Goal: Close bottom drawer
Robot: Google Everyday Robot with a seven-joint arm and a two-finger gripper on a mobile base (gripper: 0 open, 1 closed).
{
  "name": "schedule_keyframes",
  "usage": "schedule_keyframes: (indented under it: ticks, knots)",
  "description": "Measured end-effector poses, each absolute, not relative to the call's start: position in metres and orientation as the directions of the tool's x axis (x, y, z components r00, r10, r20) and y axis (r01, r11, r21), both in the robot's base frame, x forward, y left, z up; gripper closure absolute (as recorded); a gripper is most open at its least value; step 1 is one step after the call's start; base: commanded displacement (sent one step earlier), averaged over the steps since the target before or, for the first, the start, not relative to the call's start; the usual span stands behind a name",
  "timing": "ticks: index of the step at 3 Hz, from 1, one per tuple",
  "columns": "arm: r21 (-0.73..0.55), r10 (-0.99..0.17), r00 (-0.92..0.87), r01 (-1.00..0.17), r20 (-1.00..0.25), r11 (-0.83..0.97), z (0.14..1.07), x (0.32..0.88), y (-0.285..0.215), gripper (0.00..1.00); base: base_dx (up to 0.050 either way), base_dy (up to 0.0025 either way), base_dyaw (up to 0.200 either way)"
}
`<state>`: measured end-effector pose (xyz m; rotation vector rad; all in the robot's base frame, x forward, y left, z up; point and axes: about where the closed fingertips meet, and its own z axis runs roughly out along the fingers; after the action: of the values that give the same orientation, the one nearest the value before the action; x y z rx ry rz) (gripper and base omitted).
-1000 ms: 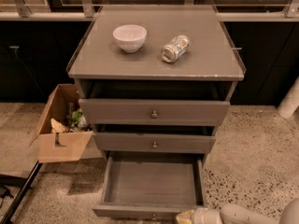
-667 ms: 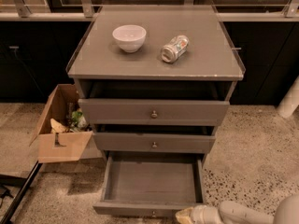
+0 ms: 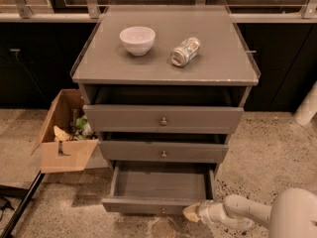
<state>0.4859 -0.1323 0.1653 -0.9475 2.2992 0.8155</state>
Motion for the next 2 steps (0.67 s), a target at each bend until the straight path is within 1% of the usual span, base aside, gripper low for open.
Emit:
schedule_keyframes:
  ticks: [1,2]
  knots:
    - [0.331,-0.436,-0.621,-0.750,-0.651,0.574,0.165,0.486,-0.132,1.00,0.000,0.00000,0.000]
    - [0.335,-0.423,-0.620,-0.748,-0.661,0.573,0.166,0.500,-0.133,1.00,0.000,0.00000,0.000]
